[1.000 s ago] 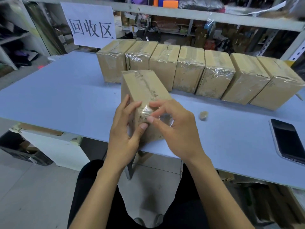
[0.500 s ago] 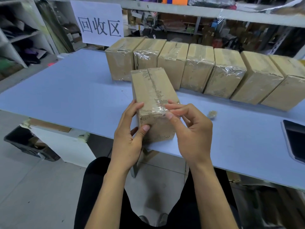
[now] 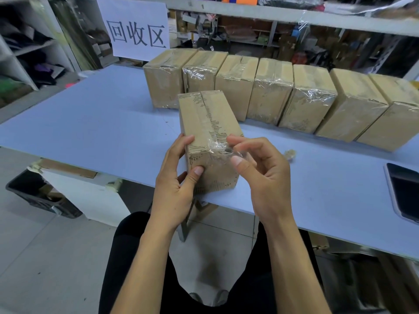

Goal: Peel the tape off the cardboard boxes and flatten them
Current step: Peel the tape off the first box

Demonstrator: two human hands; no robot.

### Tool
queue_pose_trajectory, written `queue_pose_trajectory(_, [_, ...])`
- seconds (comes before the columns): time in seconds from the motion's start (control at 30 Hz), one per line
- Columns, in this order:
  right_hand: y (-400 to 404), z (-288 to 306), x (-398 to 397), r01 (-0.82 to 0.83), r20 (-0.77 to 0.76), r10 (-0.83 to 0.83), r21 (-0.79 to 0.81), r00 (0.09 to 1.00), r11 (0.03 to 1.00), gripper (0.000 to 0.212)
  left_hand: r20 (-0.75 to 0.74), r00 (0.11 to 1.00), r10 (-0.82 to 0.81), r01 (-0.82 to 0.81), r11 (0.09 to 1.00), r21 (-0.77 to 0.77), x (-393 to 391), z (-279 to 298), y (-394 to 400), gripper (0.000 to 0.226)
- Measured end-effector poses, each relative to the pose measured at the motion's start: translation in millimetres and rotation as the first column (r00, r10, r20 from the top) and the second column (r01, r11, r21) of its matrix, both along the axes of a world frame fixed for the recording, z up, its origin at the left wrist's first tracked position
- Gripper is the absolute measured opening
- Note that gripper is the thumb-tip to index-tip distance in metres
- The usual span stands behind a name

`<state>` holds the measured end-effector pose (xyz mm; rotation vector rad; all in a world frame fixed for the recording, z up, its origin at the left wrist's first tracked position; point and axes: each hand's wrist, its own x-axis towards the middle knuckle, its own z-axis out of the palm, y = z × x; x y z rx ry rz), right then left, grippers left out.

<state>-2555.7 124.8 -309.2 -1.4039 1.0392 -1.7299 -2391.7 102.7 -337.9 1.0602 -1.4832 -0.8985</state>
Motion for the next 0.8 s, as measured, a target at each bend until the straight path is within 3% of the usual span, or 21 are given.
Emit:
queue_pose_trajectory(0.13, [2.9,-7.7,9.5,0.067,-0.311,-0.104,-0.125,0.945,0.99,0.015,0.06,0.998,0.011,-0.012,1.0,0.021,1.8,5.4,3.3,0.061])
queue_pose_trajectory(0.23, [4.4,-10.7,11.8,0.068,-0.458,-0.142,-0.173,0.878,0.983,0.036,0.104,0.994,0.013,-0.016,0.999,0.035,3.9,9.2,4.8,0.062])
queue_pose_trajectory(0.33, [4.5,-8.9,17.5,0.125,-0.443,-0.166,-0.121,0.881,0.985,0.05,0.144,0.989,0.02,-0.026,0.999,0.038,4.2,12.8,5.5,0.063])
queue_pose_trajectory(0.53, [-11.4,-13.8,31.5,0.379,-0.421,-0.422,-0.186,0.803,0.907,0.046,0.18,0.983,0.038,-0.042,0.999,0.02,4.1,12.3,5.8,0.06])
queue_pose_trajectory(0.8, [-16.3,-9.7,22.9,0.361,-0.365,-0.394,-0.157,0.844,0.919,0.043,0.167,0.986,0.024,-0.03,0.999,0.03,4.6,10.7,4.8,0.064])
